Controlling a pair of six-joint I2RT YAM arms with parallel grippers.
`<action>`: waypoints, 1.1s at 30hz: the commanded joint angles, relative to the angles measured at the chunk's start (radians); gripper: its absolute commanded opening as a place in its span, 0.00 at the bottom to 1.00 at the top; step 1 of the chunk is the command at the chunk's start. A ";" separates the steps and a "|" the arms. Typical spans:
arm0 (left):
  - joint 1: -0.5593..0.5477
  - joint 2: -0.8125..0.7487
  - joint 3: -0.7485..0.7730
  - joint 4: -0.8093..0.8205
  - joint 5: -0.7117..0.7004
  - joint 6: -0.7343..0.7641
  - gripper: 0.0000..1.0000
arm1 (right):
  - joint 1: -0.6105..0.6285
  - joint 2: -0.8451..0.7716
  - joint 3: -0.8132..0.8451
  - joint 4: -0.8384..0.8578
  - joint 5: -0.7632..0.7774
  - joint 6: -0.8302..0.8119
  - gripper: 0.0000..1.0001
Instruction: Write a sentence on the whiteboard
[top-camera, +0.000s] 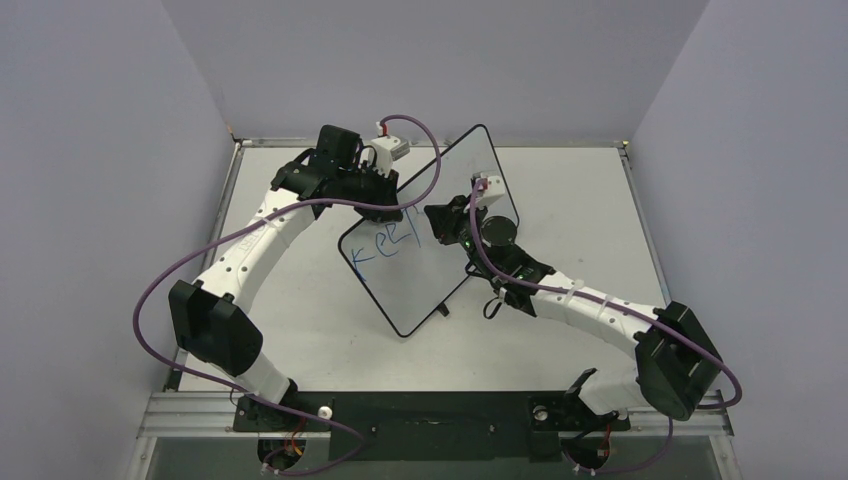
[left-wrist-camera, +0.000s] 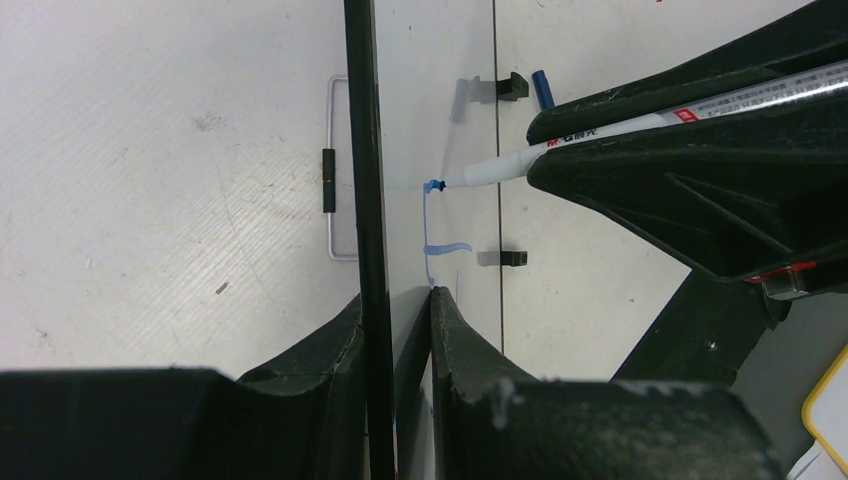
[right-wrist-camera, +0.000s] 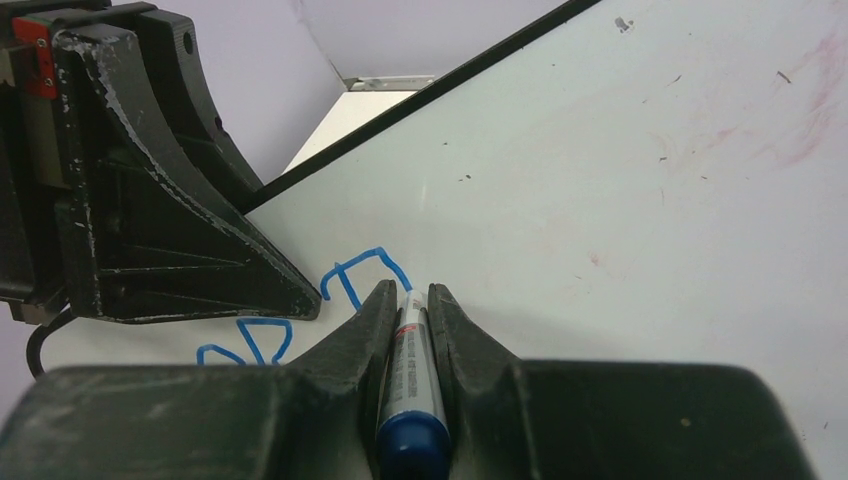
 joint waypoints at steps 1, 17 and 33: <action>-0.018 -0.021 -0.009 0.092 -0.056 0.121 0.00 | 0.018 -0.027 -0.015 -0.011 -0.051 0.015 0.00; -0.017 -0.036 -0.014 0.091 -0.059 0.117 0.00 | 0.040 -0.123 -0.014 -0.022 -0.117 0.030 0.00; -0.021 -0.021 0.035 0.052 -0.112 0.073 0.00 | 0.007 -0.289 -0.068 -0.151 0.002 -0.090 0.00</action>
